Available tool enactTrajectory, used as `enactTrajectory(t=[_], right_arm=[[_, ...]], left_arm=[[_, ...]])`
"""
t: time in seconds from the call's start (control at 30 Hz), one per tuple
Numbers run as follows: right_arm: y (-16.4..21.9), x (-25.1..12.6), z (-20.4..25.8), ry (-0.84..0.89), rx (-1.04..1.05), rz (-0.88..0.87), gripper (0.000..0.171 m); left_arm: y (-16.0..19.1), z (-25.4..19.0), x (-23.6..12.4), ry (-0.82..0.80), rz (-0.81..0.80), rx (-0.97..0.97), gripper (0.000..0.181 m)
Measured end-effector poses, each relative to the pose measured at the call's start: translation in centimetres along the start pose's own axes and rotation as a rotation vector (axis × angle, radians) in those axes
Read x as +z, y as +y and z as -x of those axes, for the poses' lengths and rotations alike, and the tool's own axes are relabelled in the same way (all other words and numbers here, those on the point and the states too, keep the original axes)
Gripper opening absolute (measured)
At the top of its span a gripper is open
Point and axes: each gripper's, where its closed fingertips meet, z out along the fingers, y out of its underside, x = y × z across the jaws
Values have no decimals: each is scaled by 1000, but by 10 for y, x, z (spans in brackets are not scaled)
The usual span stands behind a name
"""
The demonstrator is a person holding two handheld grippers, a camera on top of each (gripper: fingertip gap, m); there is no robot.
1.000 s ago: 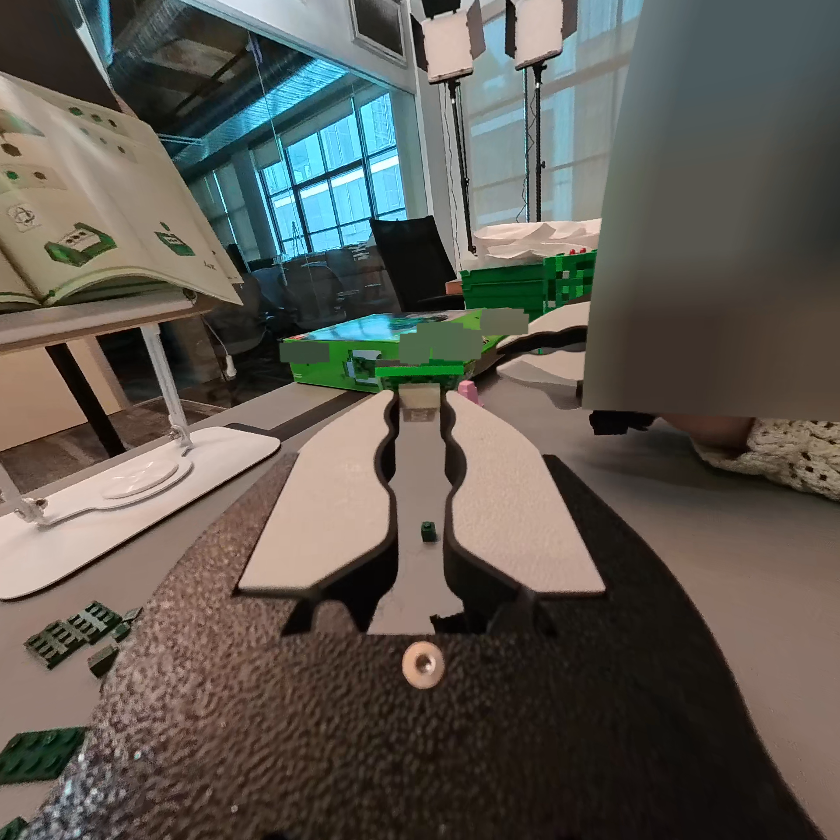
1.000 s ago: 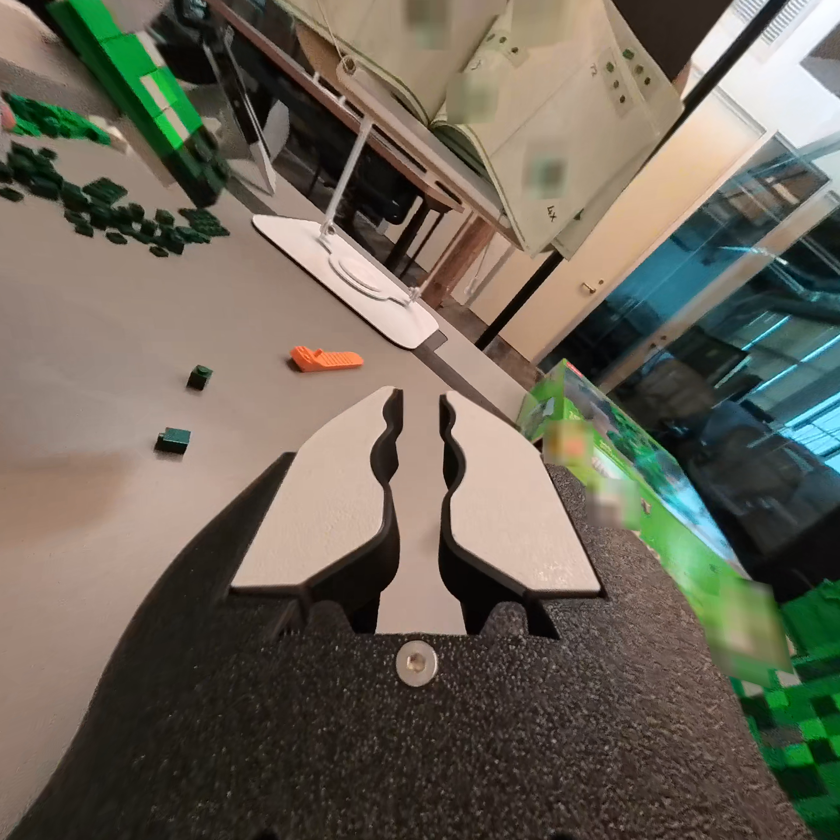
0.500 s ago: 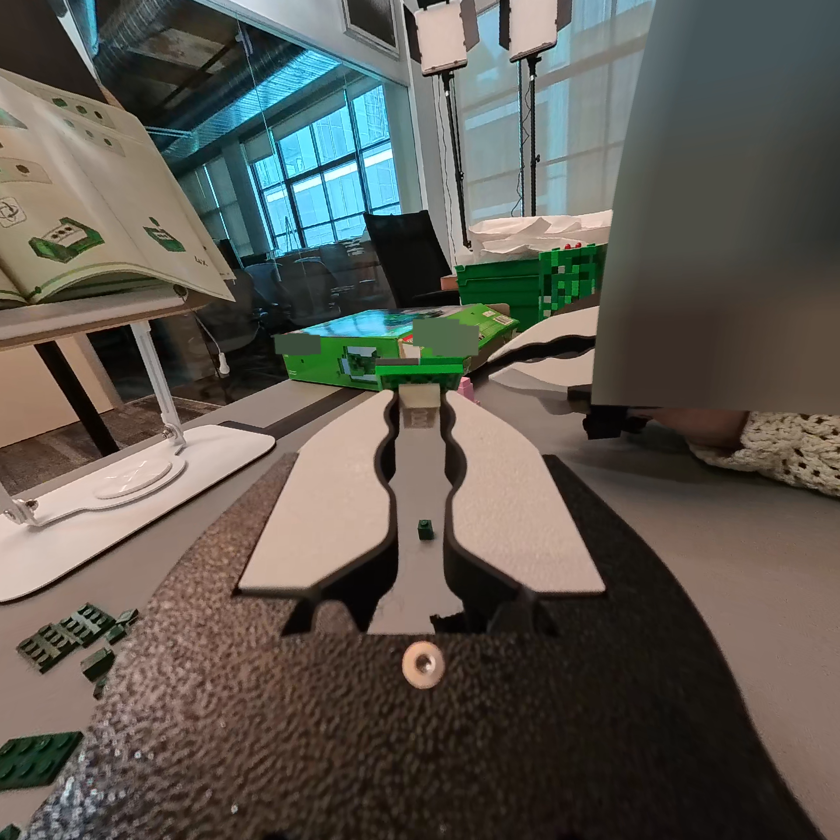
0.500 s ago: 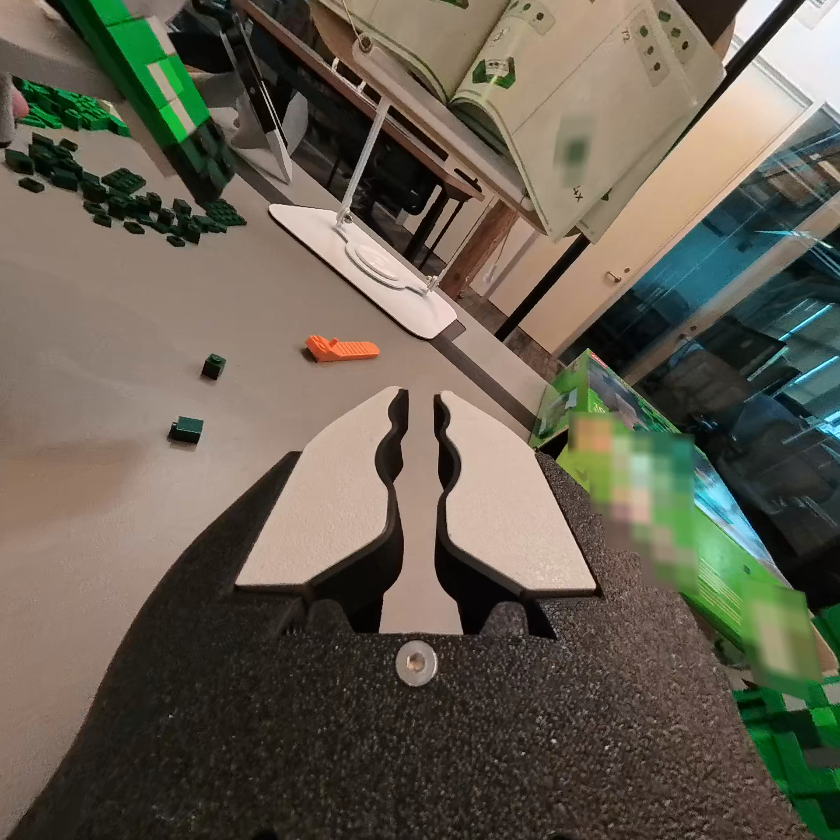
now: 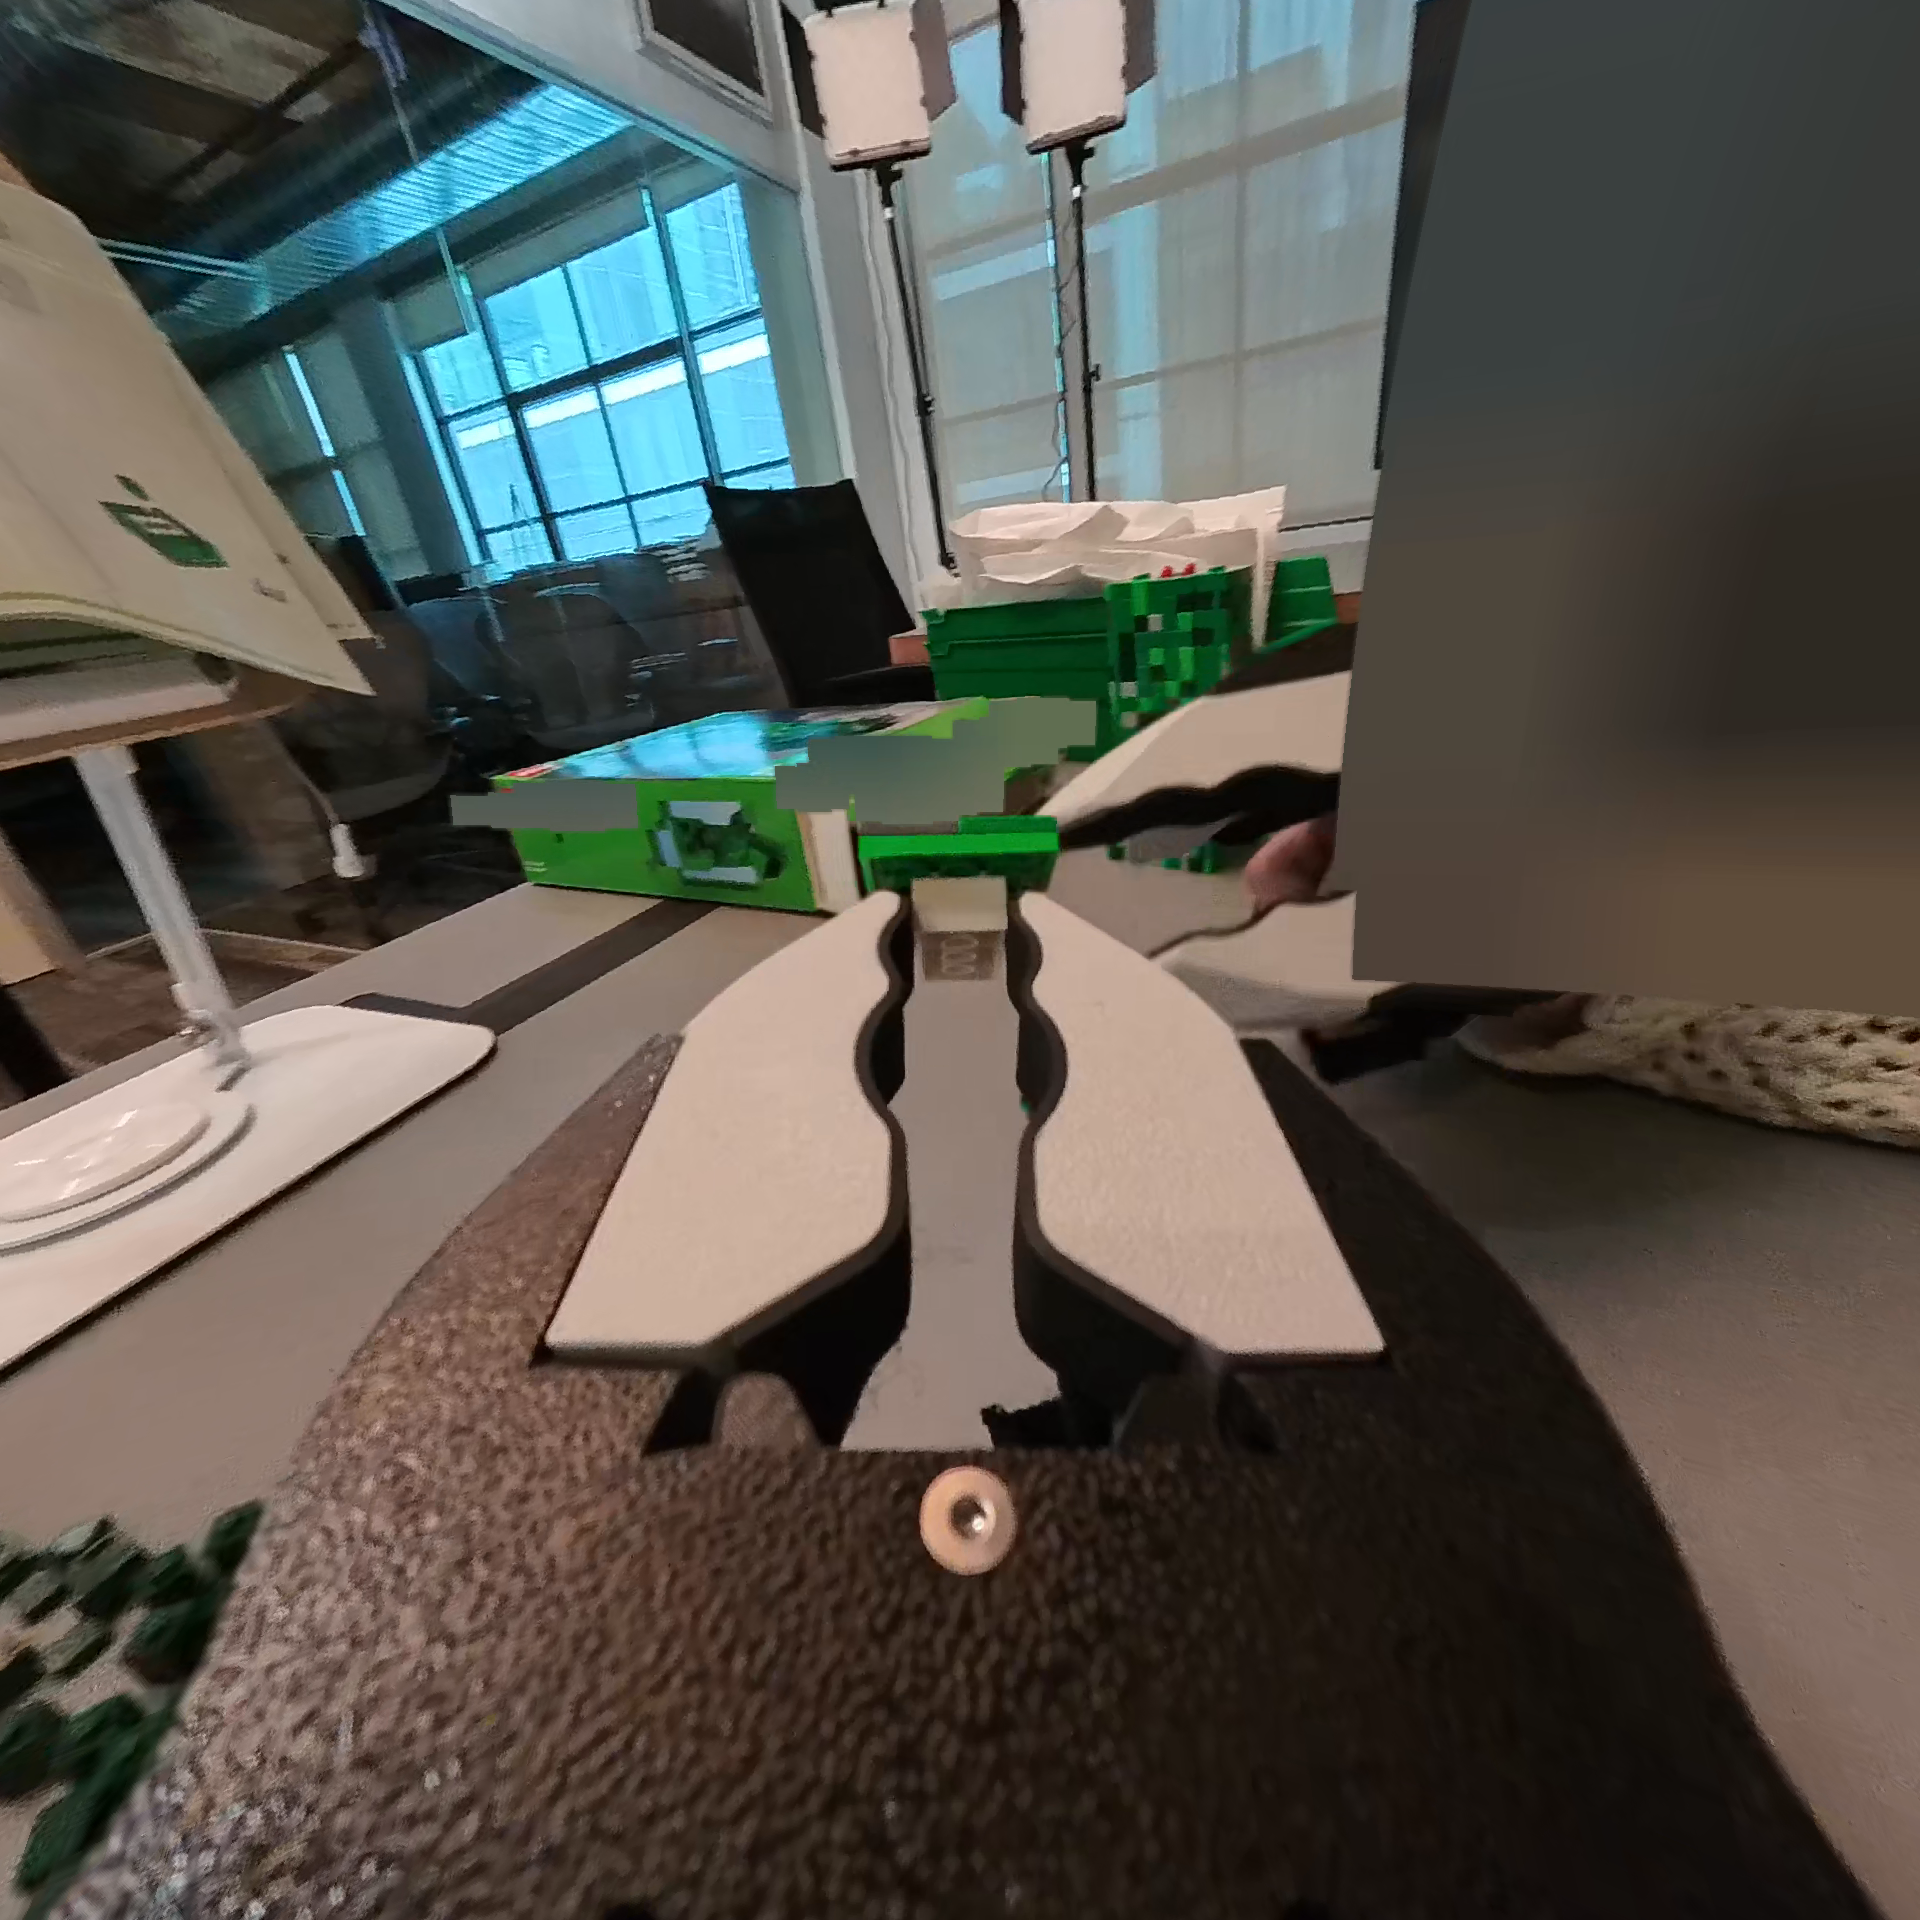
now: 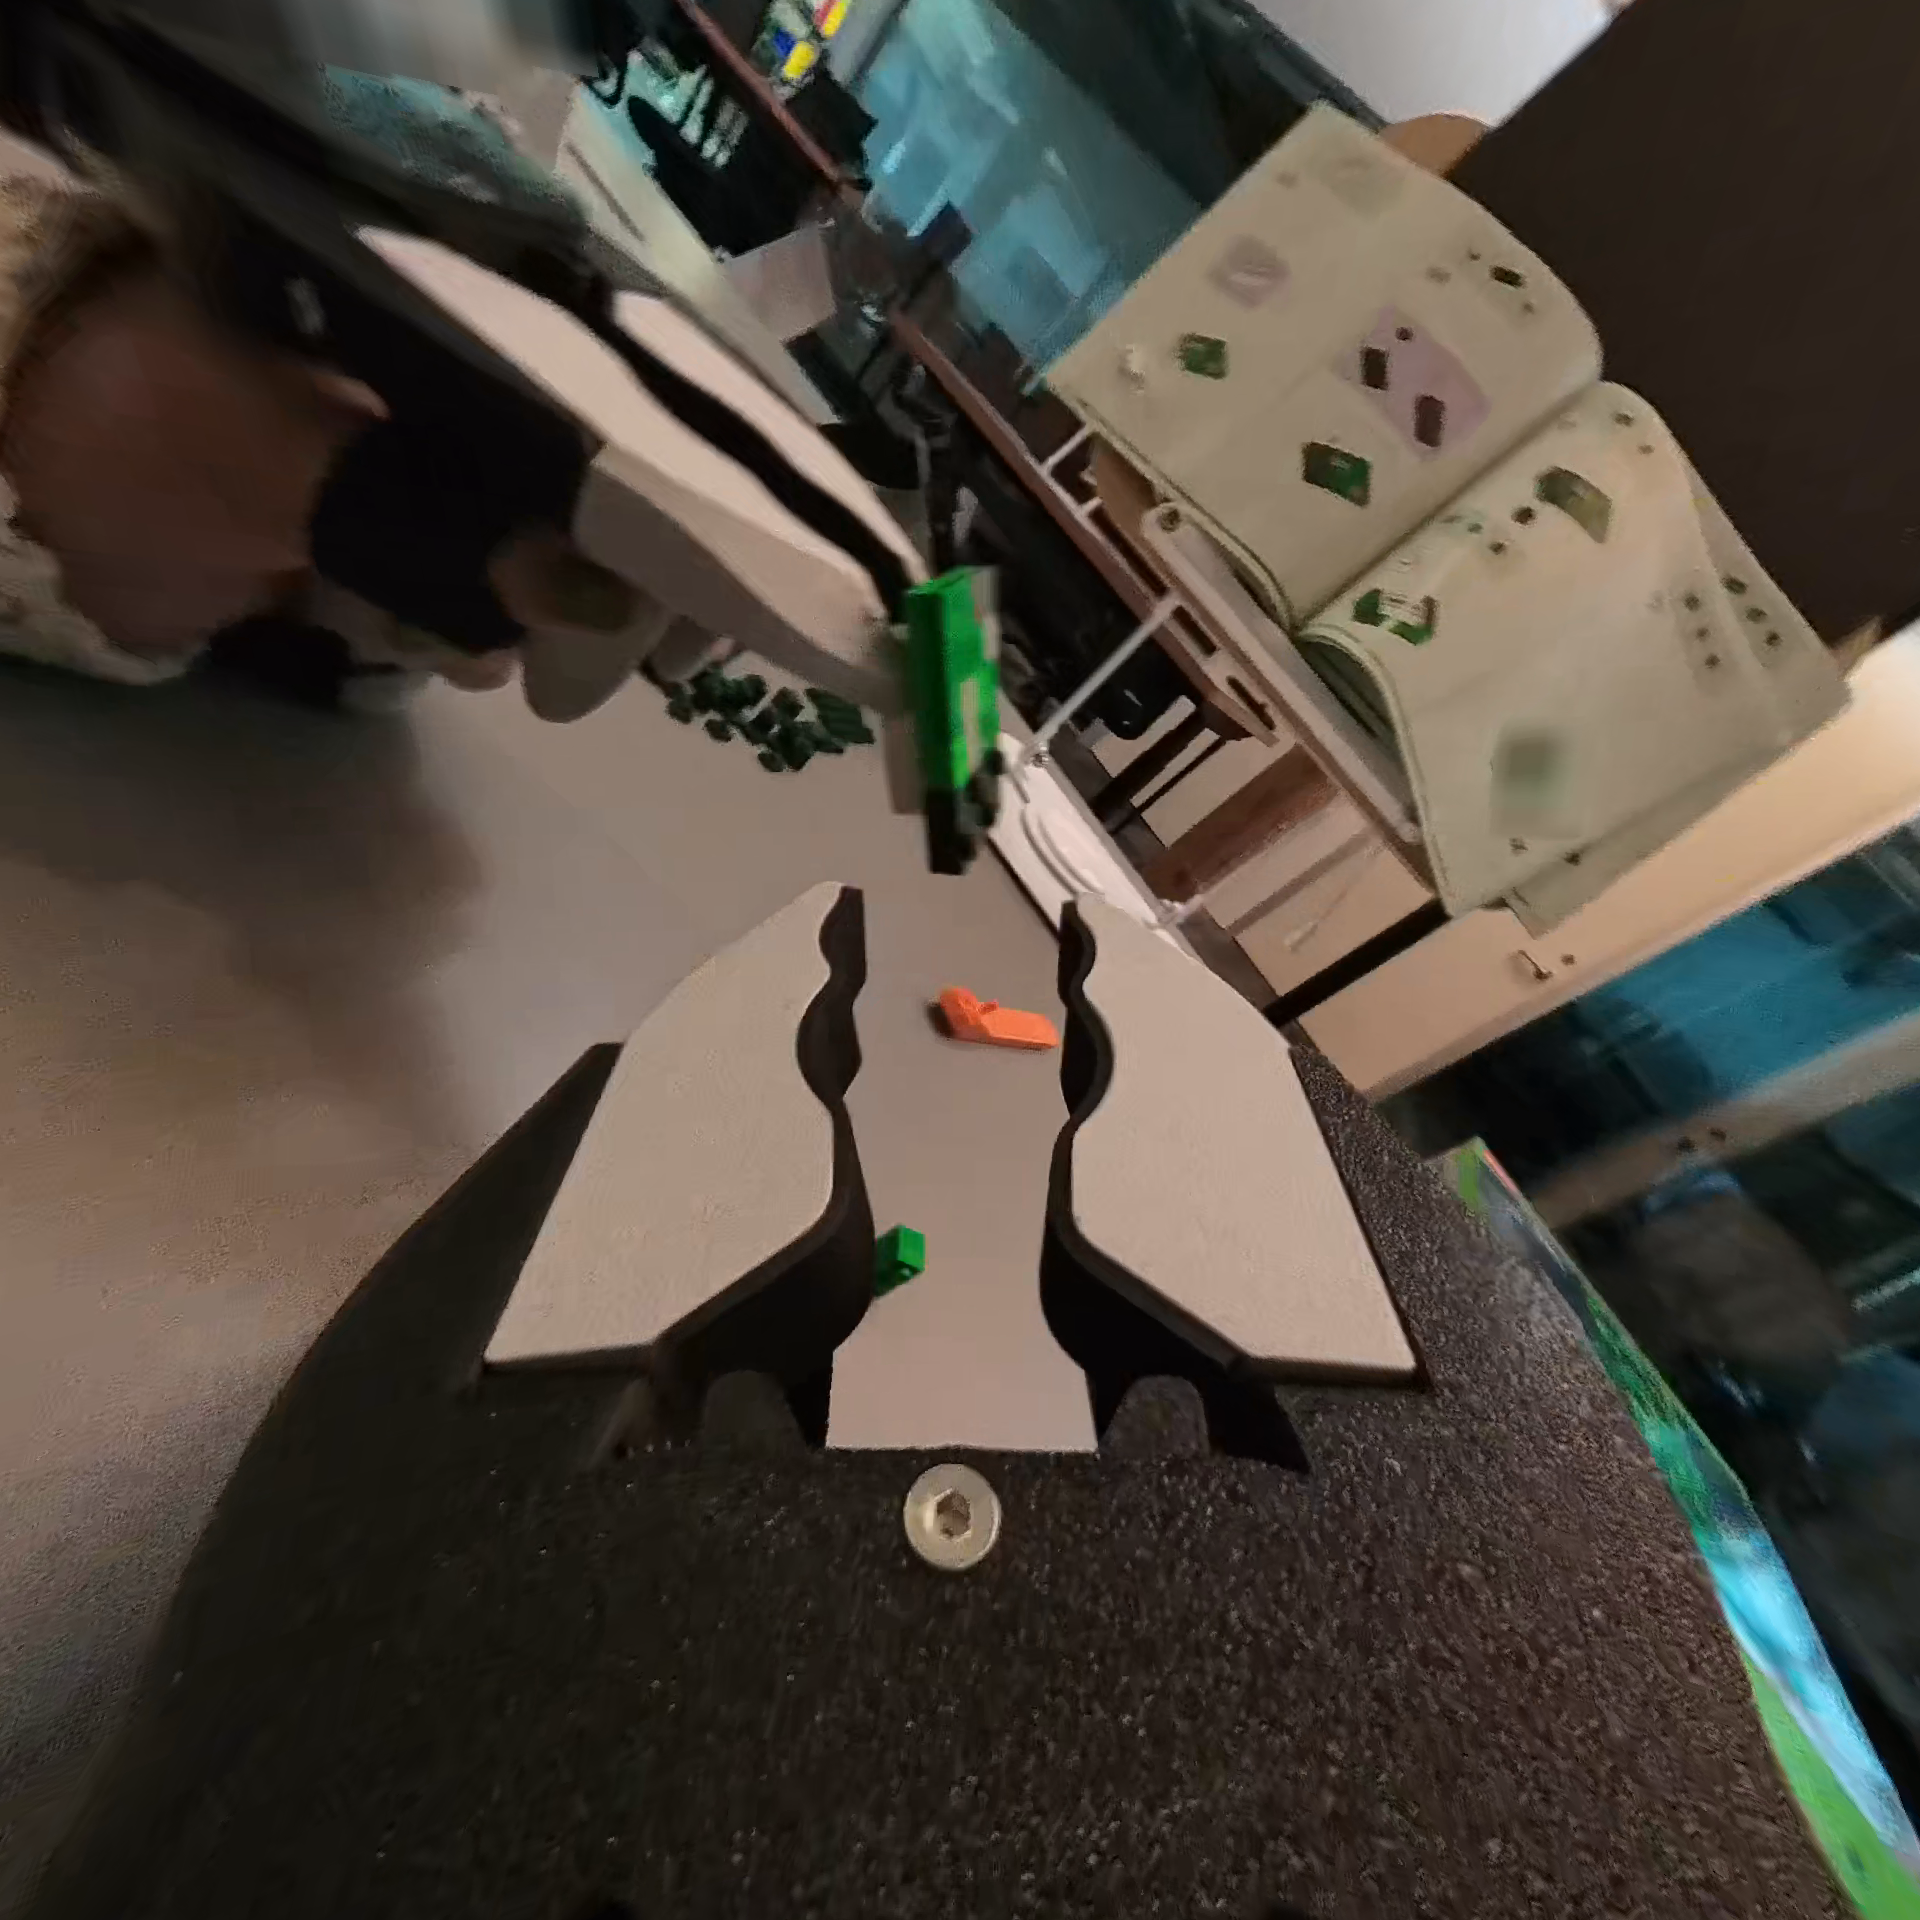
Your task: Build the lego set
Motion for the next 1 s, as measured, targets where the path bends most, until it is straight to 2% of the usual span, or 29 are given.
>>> enactTrajectory(t=[0.1,0.37,0.47,0.7,0.83,1.0], right_arm=[[-1,1,5,-3,-48,-1,33],[-4,0,6,40,-150,17,10],[-6,-2,6,2,-60,-3,10],[-5,-9,5,-186,281,-63,9],[-5,-15,13,-349,450,-84,9],[-15,-24,26,-506,517,-139,9]], left_arm=[[-1,-7,2,49,-8,-32,16],[0,-19,5,124,-1,-33,16],[-3,-22,4,145,-24,-38,19],[-7,-15,3,103,-65,-60,48],[-7,-22,3,177,-63,-88,50],[-8,-38,1,333,-55,-152,47]])
